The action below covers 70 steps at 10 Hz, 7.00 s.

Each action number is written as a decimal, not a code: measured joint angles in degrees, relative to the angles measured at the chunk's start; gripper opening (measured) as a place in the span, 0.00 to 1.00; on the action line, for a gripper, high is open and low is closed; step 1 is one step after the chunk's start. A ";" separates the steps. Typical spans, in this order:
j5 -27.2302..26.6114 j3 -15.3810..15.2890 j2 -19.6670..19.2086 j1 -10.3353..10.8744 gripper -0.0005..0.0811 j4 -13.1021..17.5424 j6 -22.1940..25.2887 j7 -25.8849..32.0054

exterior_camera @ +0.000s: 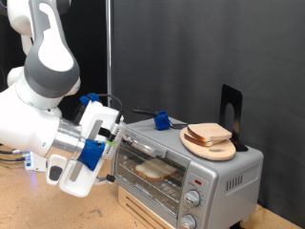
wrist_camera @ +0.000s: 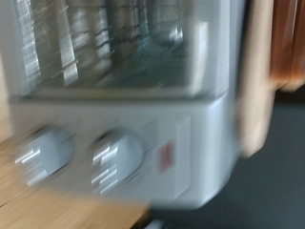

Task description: Make a piece of toast with the oven

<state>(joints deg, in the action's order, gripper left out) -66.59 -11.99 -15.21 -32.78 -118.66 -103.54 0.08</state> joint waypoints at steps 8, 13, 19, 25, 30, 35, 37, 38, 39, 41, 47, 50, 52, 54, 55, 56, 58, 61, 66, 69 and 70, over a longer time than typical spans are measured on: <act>-5.63 -1.62 -16.60 3.20 0.99 14.70 -9.00 6.35; -5.42 -1.41 -27.38 4.61 0.99 25.97 -14.36 4.00; -1.19 -2.07 -33.52 4.27 0.99 32.50 0.73 4.59; -0.07 -2.34 -39.29 7.62 0.99 36.17 -0.50 9.08; -1.74 -3.83 -40.26 9.02 0.99 35.37 -1.46 11.47; -3.23 -4.98 -40.25 9.48 0.98 34.01 -3.61 12.38; -3.68 -5.20 -40.17 9.76 0.76 33.40 -4.59 12.39; -4.01 -5.37 -39.91 9.74 0.76 33.37 -4.54 12.39; -4.38 -5.52 -39.70 9.74 0.50 33.37 -4.54 12.38; -5.07 -5.61 -39.32 9.69 0.34 33.31 -4.90 12.30; -7.28 -6.17 -39.19 8.91 0.12 32.12 -5.06 19.49; -11.37 -7.91 -39.44 6.94 0.12 30.19 -4.07 32.53; -13.17 -8.77 -40.36 5.90 0.12 30.05 -2.55 37.39; -14.17 -9.29 -40.68 5.35 0.12 29.76 -1.88 40.11; -14.39 -9.39 -40.68 5.23 0.12 29.64 -1.76 41.01; -14.43 -9.41 -40.68 5.20 0.12 29.60 -1.75 41.29; -14.43 -9.41 -40.67 5.20 0.12 29.58 -1.82 41.19; -14.35 -9.42 -40.11 5.14 0.21 29.15 -1.45 40.60; -10.35 -8.38 -37.59 5.50 0.84 26.99 -4.58 30.84; -6.73 -7.65 -35.84 6.09 0.99 25.79 -5.11 22.20; -6.20 -7.65 -35.71 6.09 0.99 25.57 -4.73 20.54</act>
<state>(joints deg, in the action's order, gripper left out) -72.79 -19.64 -50.92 -26.69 -93.09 -108.28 20.62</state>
